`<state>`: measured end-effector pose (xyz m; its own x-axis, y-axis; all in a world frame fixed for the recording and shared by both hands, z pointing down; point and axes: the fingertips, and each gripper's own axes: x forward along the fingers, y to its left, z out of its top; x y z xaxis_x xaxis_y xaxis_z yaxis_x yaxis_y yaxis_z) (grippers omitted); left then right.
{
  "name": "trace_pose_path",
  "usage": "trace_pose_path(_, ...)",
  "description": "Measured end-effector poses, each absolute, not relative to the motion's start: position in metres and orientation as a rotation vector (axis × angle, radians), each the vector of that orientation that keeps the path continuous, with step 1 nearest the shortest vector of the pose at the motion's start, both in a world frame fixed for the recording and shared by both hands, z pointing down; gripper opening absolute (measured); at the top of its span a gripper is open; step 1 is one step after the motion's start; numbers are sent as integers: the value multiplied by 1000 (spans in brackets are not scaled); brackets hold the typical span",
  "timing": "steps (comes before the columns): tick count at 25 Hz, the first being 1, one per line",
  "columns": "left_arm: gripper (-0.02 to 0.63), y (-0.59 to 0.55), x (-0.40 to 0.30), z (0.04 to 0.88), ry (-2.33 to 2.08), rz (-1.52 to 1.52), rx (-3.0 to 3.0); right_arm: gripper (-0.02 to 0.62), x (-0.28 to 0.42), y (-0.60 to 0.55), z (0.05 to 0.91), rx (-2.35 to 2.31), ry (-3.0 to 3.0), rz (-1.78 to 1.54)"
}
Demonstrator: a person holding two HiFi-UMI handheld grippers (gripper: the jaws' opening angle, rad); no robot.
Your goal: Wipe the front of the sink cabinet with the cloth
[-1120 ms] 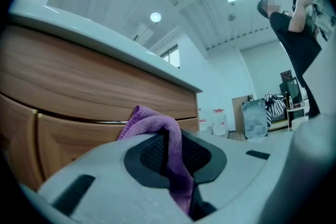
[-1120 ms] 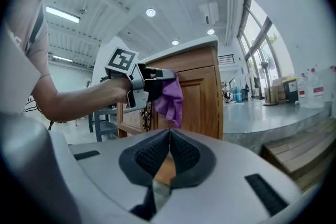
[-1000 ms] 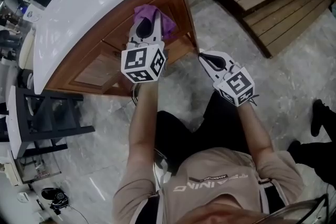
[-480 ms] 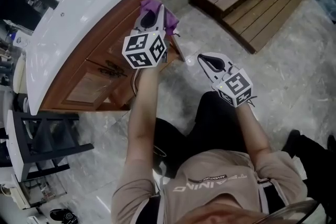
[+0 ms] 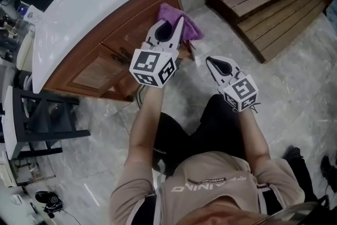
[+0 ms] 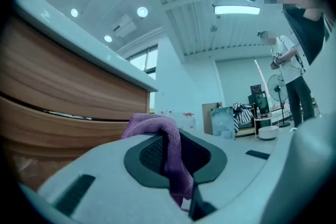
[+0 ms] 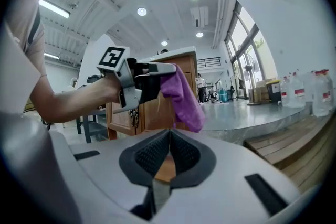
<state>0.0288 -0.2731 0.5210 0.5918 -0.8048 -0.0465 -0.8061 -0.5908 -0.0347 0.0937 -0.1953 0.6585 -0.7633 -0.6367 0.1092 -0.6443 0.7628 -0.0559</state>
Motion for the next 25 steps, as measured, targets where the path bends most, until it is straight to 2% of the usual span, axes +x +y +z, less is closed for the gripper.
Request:
trace_pose_path(5,37,-243,-28,532,1567,3,-2662,12,56,-209,660,914,-2907,131)
trace_pose_path(17,37,-141,-240,568,2134,-43,-2316,12,-77,-175,683,519,-2976,124)
trace_pose_path(25,37,-98,-356,583,2430,-113,-2002,12,-106,-170,700,419,-2954,118)
